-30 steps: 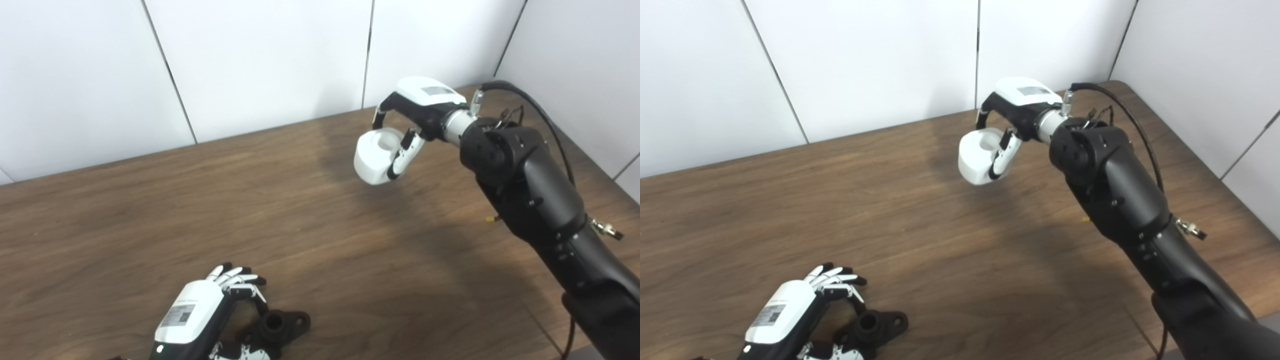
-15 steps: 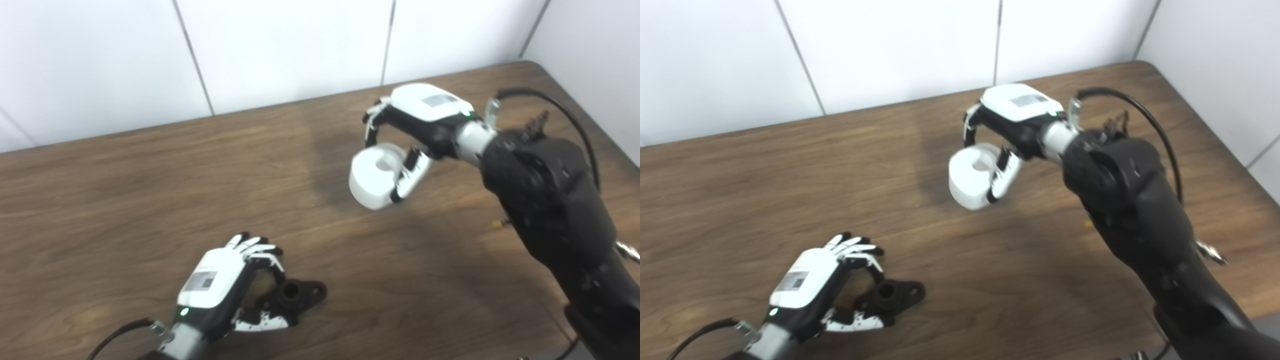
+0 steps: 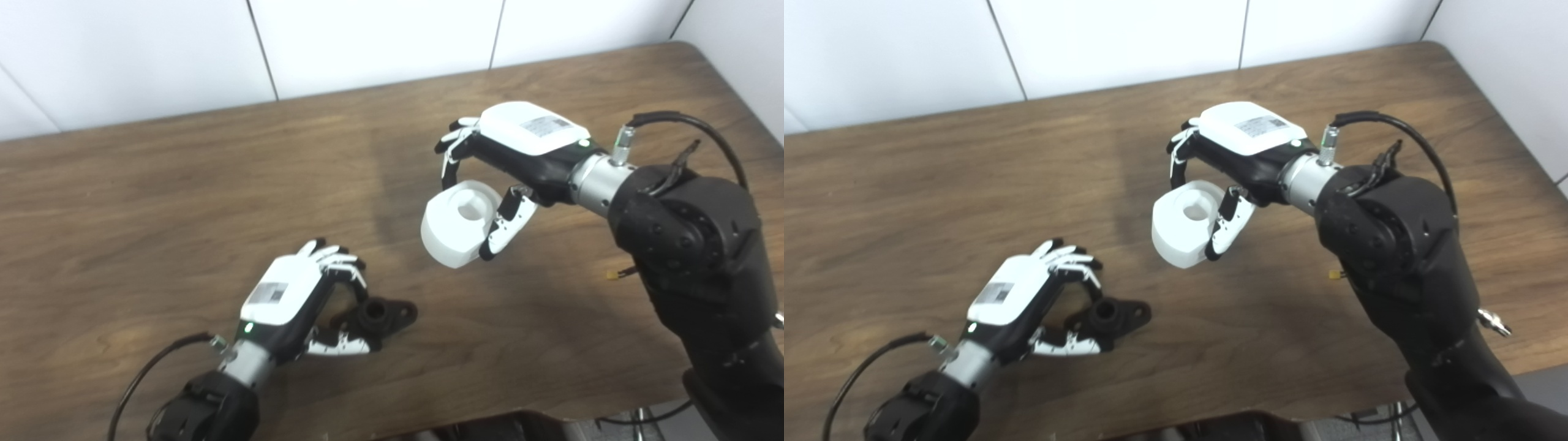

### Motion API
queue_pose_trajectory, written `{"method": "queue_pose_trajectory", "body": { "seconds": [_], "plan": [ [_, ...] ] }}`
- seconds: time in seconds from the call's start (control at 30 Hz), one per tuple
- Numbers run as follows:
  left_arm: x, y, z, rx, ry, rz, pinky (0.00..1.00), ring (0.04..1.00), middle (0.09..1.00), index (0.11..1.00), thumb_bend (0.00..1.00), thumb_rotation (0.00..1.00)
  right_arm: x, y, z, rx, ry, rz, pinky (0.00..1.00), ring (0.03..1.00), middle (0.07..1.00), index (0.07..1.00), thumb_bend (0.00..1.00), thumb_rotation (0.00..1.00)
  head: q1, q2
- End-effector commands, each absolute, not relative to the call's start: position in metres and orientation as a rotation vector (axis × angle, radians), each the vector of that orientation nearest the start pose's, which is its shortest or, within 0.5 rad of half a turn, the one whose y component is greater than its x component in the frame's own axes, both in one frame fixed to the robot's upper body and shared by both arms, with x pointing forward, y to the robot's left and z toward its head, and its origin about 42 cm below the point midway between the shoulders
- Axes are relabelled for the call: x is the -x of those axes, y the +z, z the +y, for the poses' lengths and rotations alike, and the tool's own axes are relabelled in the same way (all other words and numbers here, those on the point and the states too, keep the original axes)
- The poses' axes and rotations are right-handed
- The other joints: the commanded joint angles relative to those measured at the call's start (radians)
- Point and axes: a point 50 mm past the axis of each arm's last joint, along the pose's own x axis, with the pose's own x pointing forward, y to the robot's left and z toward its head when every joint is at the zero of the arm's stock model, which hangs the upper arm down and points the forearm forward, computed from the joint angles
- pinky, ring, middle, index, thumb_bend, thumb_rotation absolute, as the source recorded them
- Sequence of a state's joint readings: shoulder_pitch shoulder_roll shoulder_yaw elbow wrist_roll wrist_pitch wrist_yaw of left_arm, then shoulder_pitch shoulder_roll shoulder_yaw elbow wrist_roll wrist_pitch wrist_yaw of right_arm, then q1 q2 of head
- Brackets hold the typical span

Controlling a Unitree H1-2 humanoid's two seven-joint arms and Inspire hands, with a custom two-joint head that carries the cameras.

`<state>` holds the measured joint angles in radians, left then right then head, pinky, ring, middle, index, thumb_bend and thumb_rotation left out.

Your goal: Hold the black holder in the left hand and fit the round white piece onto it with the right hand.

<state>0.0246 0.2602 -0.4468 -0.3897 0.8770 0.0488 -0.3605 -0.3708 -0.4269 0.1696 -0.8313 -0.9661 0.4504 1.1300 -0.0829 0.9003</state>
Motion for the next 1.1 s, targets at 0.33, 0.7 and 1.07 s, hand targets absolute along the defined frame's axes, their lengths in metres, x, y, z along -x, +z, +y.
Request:
{"method": "queue_pose_trajectory", "body": {
  "seconds": [0.33, 0.7, 1.07],
  "plan": [
    [-0.237, 0.15, 0.142, -1.113, -0.672, -0.231, 0.98, 0.886, 0.781, 0.489, 0.52, 0.05, -0.251, 0.343, -0.191, 1.345, 0.509, -0.338, 0.91, 0.949, 0.857, 0.485, 0.52, 0.15, 0.041, 0.031],
    [-0.238, 0.152, 0.135, -1.111, -0.673, -0.226, 0.98, 0.891, 0.787, 0.489, 0.52, 0.05, -0.249, 0.34, -0.174, 1.33, 0.541, -0.397, 0.92, 0.949, 0.864, 0.485, 0.52, 0.15, 0.067, 0.042],
    [-0.239, 0.153, 0.132, -1.119, -0.674, -0.223, 0.98, 0.889, 0.784, 0.49, 0.51, 0.05, -0.247, 0.33, -0.168, 1.312, 0.573, -0.385, 0.93, 0.949, 0.866, 0.484, 0.52, 0.14, 0.075, 0.046]
  ]
}}
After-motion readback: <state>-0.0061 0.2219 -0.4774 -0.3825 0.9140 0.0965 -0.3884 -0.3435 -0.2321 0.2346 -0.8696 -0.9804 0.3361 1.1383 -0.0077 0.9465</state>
